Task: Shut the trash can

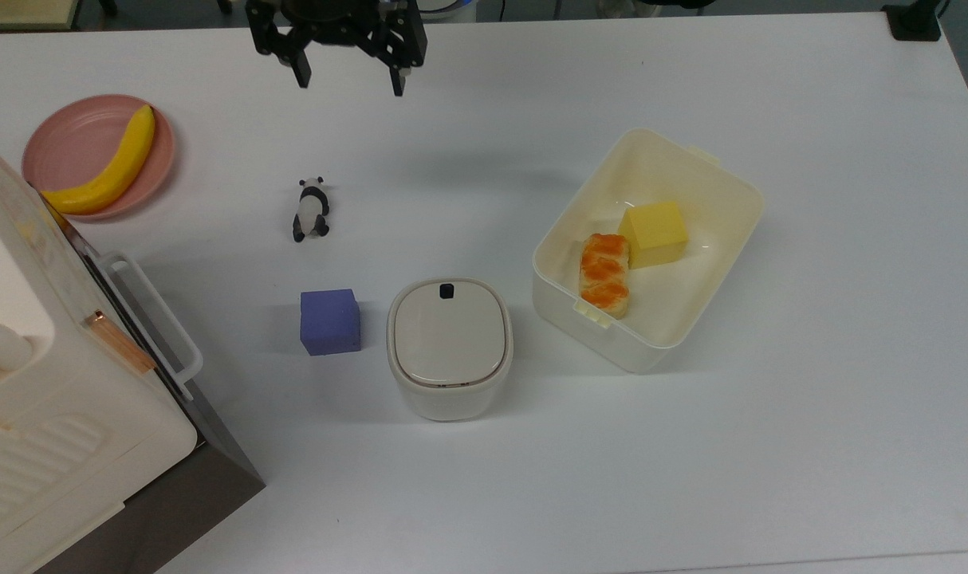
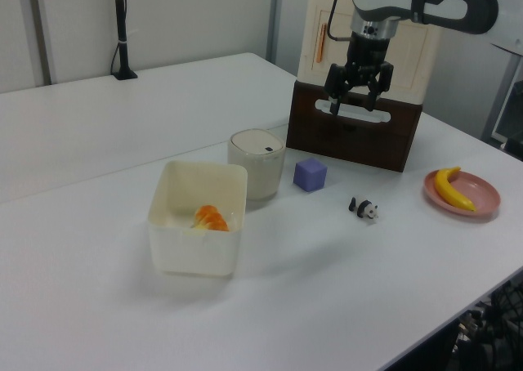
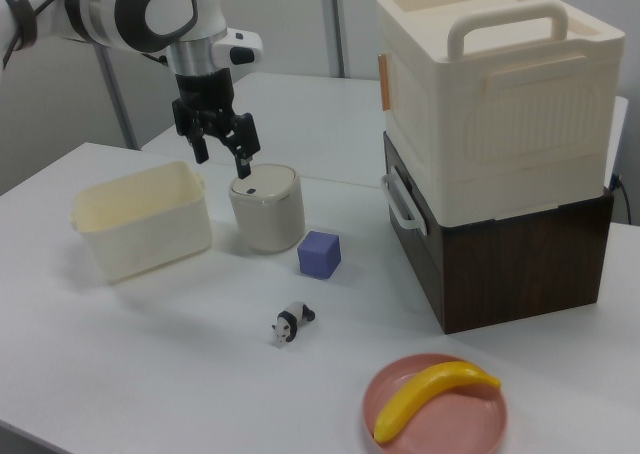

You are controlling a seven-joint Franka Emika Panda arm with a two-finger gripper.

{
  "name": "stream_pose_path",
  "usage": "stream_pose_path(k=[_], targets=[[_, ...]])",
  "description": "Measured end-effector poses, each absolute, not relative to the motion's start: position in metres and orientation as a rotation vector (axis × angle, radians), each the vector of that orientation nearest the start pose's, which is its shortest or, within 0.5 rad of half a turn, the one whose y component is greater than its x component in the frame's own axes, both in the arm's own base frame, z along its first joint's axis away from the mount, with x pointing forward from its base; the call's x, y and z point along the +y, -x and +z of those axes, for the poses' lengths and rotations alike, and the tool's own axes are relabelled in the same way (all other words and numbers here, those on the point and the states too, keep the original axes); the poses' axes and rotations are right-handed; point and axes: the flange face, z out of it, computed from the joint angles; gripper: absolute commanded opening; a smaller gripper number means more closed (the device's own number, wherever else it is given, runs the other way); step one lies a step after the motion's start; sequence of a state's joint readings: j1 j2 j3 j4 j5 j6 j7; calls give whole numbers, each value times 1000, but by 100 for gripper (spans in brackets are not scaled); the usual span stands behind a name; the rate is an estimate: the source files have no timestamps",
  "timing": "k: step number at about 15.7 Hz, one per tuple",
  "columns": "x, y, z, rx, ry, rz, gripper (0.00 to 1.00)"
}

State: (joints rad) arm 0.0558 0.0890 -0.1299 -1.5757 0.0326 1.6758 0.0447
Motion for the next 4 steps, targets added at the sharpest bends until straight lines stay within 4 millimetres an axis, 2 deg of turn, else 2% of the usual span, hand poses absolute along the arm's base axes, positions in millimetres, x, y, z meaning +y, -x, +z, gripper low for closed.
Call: stream_pose_path(k=[4], targets=[[-40,-587,577,180,3161,-4,100]])
